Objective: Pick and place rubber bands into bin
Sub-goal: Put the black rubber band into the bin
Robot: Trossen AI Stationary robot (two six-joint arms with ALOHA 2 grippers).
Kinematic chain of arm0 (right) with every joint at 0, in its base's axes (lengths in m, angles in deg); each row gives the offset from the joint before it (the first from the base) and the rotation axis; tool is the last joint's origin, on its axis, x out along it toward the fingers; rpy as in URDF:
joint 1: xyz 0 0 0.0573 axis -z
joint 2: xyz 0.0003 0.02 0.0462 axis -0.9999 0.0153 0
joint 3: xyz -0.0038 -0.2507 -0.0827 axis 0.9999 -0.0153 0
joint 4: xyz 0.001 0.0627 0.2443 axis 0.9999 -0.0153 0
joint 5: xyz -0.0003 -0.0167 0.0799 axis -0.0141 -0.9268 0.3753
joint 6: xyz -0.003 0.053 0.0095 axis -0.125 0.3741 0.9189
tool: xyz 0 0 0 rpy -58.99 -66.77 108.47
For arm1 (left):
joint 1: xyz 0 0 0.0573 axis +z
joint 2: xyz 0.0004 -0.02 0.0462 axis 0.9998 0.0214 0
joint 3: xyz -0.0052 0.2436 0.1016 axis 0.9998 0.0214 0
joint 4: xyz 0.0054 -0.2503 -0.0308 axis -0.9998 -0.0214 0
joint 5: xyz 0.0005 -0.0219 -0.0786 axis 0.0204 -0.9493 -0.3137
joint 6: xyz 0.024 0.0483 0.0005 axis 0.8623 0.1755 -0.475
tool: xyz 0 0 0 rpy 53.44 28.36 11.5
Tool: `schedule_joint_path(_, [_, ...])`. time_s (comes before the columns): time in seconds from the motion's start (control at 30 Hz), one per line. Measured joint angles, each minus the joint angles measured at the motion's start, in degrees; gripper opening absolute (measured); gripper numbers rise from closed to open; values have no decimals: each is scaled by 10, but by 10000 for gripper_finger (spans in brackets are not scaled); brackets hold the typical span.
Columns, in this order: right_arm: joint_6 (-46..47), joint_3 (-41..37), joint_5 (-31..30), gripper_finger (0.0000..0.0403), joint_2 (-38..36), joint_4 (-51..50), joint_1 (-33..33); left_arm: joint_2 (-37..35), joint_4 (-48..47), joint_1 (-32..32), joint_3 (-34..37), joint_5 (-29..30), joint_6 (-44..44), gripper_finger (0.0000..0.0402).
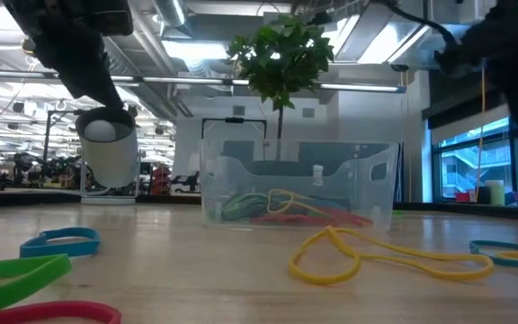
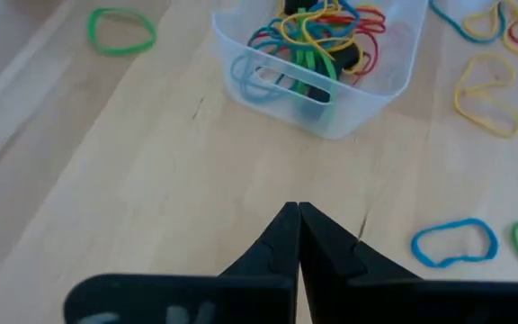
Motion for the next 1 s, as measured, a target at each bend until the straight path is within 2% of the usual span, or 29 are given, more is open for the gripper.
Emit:
schedule_joint_path(0.07, [-5,0,20,60,18,10,-15,0,-1,0,0,-8,22,1])
schedule_joint_path(0.23, [-64,0,23,125,55,42,-42,0,-1,0,0,-47,55,1])
schedule_joint_path(0.4, [-233,0,22,195,89,107,-67,0,-1,0,0,-47,61,2])
schedule_joint_path(0.53, [-363,0,22,234,123,129,-85,0,-1,0,0,-63,65,1])
schedule_joint_path(0.8, [-478,-1,21,235,213,131,-90,0,-1,0,0,-77,61,2])
schedule_joint_path(0.9, [-484,0,25,223,247,143,-86,0,-1,0,0,-77,61,1])
schedule_joint_path(1.0, [-465,-6,39,193,265,159,-84,0,-1,0,0,-77,61,3])
